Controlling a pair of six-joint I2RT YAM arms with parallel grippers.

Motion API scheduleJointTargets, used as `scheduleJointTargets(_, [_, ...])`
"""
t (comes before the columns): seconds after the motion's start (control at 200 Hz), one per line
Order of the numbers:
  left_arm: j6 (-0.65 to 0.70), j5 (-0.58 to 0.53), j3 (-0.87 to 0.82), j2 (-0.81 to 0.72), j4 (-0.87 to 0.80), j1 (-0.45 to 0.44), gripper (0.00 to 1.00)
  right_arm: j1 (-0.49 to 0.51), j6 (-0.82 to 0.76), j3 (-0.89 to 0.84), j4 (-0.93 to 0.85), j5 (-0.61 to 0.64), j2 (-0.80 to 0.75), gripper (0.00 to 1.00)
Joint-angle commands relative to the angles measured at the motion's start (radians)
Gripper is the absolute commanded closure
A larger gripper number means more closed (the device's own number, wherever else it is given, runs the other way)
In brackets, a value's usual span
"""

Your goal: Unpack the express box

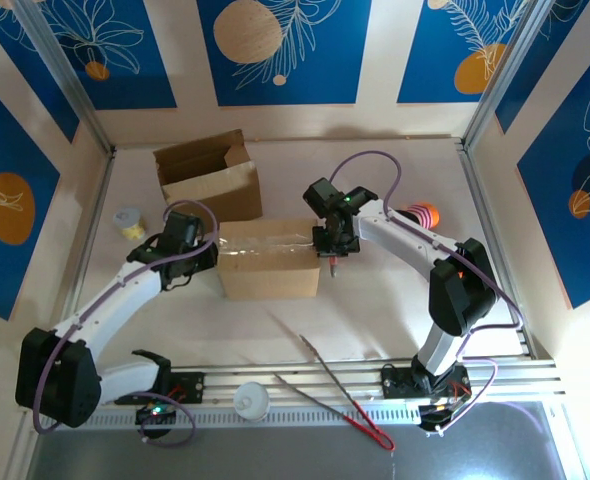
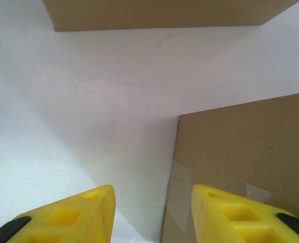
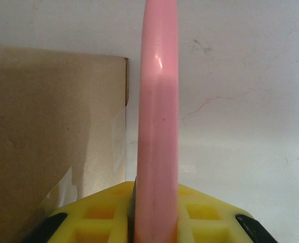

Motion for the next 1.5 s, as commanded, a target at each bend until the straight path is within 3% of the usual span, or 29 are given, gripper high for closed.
scheduleJointTargets(0.0, [0.012,-0.074,0.062,0.008,-0.078,-0.013,0.55,-0.003,-0.008,0.02,-0.022,-0.014,0.002,1.0])
scheduleJointTargets(0.225, [0.043,-0.243,0.161,-0.041,-0.244,-0.01,0.43,-0.049,-0.017,-0.001,-0.056,0.049,-0.069,1.0])
scheduleJointTargets(0.365, [0.043,-0.268,0.204,-0.094,-0.298,-0.009,0.33,-0.077,-0.022,-0.036,-0.06,0.058,-0.131,1.0])
scheduleJointTargets(0.46, [0.056,-0.183,0.215,-0.132,-0.276,-0.01,0.21,-0.096,-0.022,-0.072,-0.059,0.053,-0.185,1.0])
scheduleJointTargets(0.595, [0.09,0.095,0.182,-0.172,-0.11,-0.012,0.0,-0.131,-0.036,-0.142,-0.025,-0.004,-0.289,1.0])
scheduleJointTargets(0.695, [0.085,0.183,0.16,-0.166,-0.002,-0.018,0.0,-0.165,-0.052,-0.206,0.027,-0.101,-0.372,1.0])
scheduleJointTargets(0.83, [0.082,0.152,0.152,-0.114,0.068,-0.027,0.0,-0.195,-0.054,-0.266,0.061,-0.19,-0.451,1.0])
scheduleJointTargets(0.97, [0.075,0.147,0.162,-0.024,0.095,-0.032,0.0,-0.202,-0.055,-0.294,0.061,-0.215,-0.483,1.0])
scheduleJointTargets(1.26, [0.062,0.27,0.173,0.121,0.263,-0.05,0.0,-0.184,-0.004,-0.351,0.115,-0.265,-0.499,1.0])
scheduleJointTargets(1.496, [0.114,0.303,0.249,0.217,0.3,-0.058,0.0,-0.14,0.052,-0.401,0.125,-0.255,-0.519,1.0])
